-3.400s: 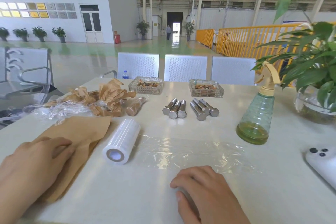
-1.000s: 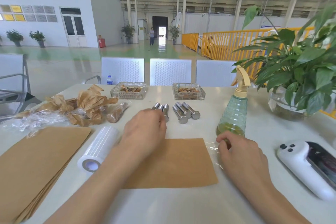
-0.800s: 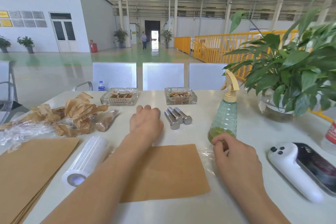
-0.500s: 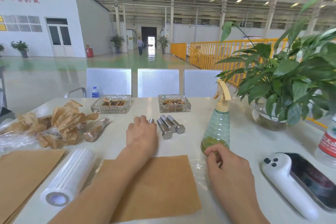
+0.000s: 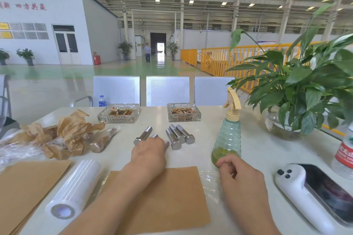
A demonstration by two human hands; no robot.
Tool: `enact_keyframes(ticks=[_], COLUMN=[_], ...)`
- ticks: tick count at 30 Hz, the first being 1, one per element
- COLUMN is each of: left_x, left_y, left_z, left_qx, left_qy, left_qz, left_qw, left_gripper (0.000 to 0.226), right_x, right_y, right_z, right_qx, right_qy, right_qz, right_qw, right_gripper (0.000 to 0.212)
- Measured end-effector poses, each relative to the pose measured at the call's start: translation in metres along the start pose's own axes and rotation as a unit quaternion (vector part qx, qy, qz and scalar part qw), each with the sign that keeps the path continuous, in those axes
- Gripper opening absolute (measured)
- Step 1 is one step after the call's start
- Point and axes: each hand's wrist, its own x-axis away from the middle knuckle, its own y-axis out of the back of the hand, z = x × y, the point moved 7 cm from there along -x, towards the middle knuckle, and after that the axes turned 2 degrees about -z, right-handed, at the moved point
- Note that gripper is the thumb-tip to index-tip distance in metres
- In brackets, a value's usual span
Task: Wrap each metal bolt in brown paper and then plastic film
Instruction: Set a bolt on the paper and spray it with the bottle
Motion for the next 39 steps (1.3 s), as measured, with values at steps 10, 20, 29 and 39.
enact_keyframes(ticks=[10, 20, 29, 39], left_x=[0.070, 0.103, 0.098, 0.096], left_y=[0.038, 0.009, -0.003, -0.007], left_z=[0.036, 0.033, 0.039, 0.041], left_qx=[0.254, 0.251, 0.263, 0.299], left_qy=[-0.220, -0.293, -0.269, -0.256], left_qz=[-0.070, -0.083, -0.083, -0.063], left_qw=[0.939, 0.919, 0.923, 0.917], left_gripper=[0.019, 0.021, 0.020, 0.019], right_x=[0.000, 0.000, -0.005, -0.091], right_y=[0.000, 0.003, 0.008, 0.030], right_z=[-0.002, -0.004, -0.004, 0.043], right_qx=[-0.021, -0.040, -0.059, -0.124], right_qy=[-0.001, -0.004, 0.007, 0.002], right_qz=[-0.005, -0.020, -0.046, -0.012], right_qw=[1.000, 0.999, 0.997, 0.992], right_gripper=[0.016, 0.020, 0.022, 0.075])
